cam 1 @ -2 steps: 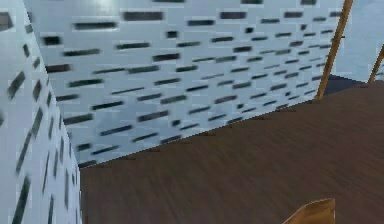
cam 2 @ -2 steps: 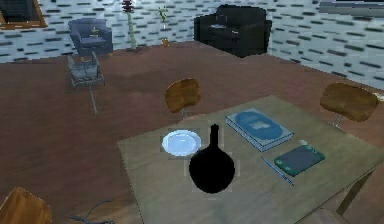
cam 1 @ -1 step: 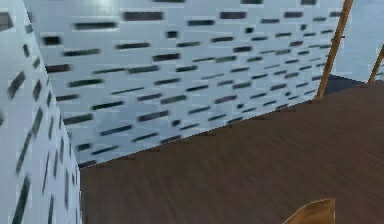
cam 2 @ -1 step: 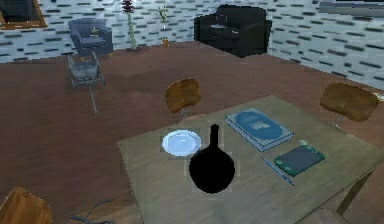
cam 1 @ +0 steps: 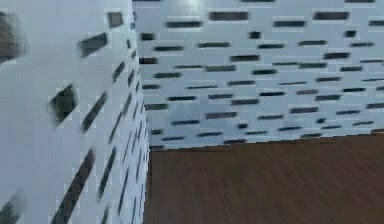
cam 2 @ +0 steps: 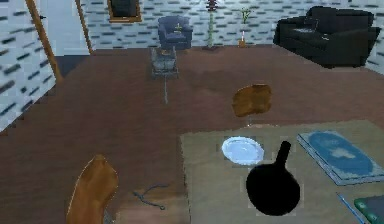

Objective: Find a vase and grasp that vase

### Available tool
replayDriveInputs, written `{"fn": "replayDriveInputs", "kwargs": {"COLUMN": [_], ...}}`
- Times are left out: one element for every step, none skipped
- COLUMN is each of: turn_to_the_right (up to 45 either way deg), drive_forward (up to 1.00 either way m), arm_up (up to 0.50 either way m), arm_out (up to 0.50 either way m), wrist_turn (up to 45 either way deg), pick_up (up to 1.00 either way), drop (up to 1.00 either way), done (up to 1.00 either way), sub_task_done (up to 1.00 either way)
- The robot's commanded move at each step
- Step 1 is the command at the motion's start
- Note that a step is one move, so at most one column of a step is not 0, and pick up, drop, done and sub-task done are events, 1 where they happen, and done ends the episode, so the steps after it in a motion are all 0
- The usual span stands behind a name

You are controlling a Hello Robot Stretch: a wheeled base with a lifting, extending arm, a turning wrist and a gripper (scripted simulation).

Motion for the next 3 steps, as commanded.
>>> {"fn": "replayDriveInputs", "kwargs": {"turn_to_the_right": [0.0,45.0,0.0], "drive_forward": [0.35,0.00,0.00], "arm_up": [0.00,0.00,0.50], "arm_out": [0.00,0.00,0.00], "wrist_turn": [0.0,0.0,0.0], "pick_up": [0.00,0.00,0.00], "drop": [0.00,0.00,0.00], "done": [0.00,0.00,0.00], "sub_task_done": [0.00,0.00,0.00]}}
